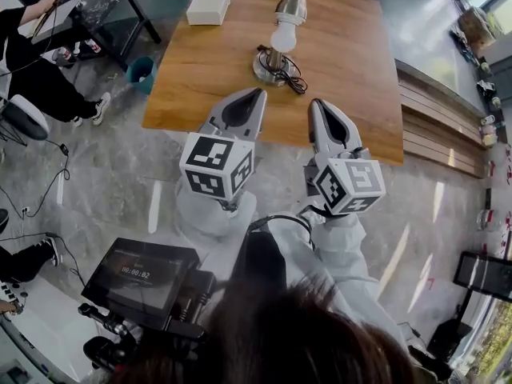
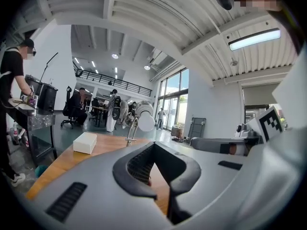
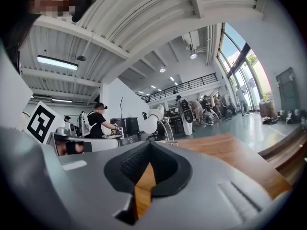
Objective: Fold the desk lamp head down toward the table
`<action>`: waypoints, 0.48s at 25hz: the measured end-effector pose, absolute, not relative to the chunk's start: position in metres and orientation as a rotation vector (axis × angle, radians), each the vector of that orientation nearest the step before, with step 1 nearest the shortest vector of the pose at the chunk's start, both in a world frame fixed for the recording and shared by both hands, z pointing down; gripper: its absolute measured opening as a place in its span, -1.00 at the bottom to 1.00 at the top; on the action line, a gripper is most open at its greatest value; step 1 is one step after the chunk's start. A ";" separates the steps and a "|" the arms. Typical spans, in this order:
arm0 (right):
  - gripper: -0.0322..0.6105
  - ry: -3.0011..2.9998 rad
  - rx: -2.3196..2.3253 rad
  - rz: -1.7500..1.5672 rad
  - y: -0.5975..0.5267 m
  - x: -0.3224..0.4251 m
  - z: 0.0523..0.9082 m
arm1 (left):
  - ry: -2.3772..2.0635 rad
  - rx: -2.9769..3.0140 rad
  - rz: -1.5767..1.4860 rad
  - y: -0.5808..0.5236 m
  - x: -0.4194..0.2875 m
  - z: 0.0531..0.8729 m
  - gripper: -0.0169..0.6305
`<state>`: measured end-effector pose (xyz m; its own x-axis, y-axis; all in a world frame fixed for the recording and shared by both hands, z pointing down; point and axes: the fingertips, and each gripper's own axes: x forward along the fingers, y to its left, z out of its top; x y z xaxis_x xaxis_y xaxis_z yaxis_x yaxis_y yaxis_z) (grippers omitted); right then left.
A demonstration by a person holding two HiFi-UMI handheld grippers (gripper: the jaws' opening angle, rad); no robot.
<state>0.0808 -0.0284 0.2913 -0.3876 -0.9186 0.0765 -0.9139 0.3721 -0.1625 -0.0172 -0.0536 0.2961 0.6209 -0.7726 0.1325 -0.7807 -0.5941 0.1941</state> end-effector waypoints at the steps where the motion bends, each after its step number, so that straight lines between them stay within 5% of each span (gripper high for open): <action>1: -0.89 2.569 -1.740 -0.285 -0.035 0.085 0.291 | -1.270 2.604 0.052 -0.061 -0.018 0.299 -0.95; 12: -0.89 2.607 -1.664 -0.474 -0.175 0.113 0.341 | -1.194 2.464 0.107 -0.208 -0.013 0.375 -0.95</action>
<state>0.1125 -0.1750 0.3411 -0.4344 -0.8881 0.1503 -0.8842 0.3887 -0.2591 -0.0128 -0.2077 0.3746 0.6326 -0.7372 0.2376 -0.7676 -0.5560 0.3188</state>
